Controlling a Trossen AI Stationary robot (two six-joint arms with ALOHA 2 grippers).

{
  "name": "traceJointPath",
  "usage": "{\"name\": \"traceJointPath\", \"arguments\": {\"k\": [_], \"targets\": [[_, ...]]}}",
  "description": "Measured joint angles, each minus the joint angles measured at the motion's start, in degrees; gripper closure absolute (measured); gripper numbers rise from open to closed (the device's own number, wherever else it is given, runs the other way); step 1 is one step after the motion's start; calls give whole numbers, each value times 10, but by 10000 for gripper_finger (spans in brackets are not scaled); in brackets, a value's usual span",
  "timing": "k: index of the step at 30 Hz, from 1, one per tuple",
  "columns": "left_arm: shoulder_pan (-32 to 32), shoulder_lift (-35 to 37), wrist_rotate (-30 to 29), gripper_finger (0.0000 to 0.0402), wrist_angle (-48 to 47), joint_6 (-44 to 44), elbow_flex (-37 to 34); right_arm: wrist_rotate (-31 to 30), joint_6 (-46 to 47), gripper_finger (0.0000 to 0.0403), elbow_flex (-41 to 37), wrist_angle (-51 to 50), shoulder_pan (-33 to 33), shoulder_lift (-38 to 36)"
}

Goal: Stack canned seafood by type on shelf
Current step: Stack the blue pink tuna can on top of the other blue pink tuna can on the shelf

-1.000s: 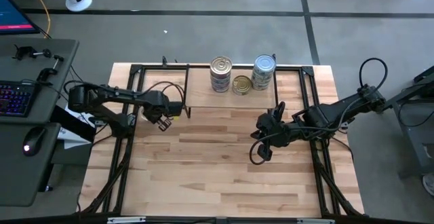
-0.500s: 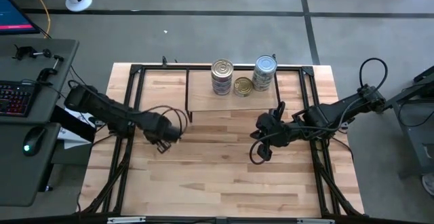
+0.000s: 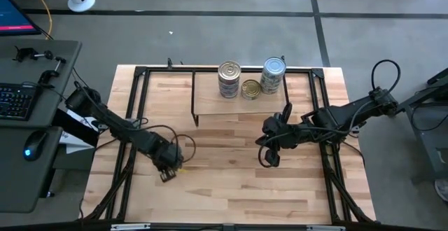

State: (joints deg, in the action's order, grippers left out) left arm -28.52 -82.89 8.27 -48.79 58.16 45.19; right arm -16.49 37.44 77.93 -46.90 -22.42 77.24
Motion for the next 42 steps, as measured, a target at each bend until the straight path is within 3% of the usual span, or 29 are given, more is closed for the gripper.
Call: {"name": "traceJointPath", "arguments": {"k": [10, 19, 23, 28, 33, 38, 42], "targets": [[24, -32, -137, 401, 335, -116, -2, 122, 15, 403, 0, -28, -21, 82], [70, -146, -136, 401, 520, -152, 3, 184, 26, 403, 0, -30, -26, 198], [76, -194, -134, 401, 534, -170, 41, 170, 32, 403, -1, -33, -36, 196], [83, -248, -138, 401, 521, -257, 131, 123, 71, 403, -1, -40, -59, 165], [90, -244, -138, 401, 409, -384, 212, 117, 116, 403, -20, -30, -80, 153], [70, -178, -208, 401, 319, -443, 199, 160, 175, 403, -141, 148, -88, 150], [42, -119, -259, 401, 406, -415, 101, 154, 221, 403, -250, 353, -78, 151]]}}
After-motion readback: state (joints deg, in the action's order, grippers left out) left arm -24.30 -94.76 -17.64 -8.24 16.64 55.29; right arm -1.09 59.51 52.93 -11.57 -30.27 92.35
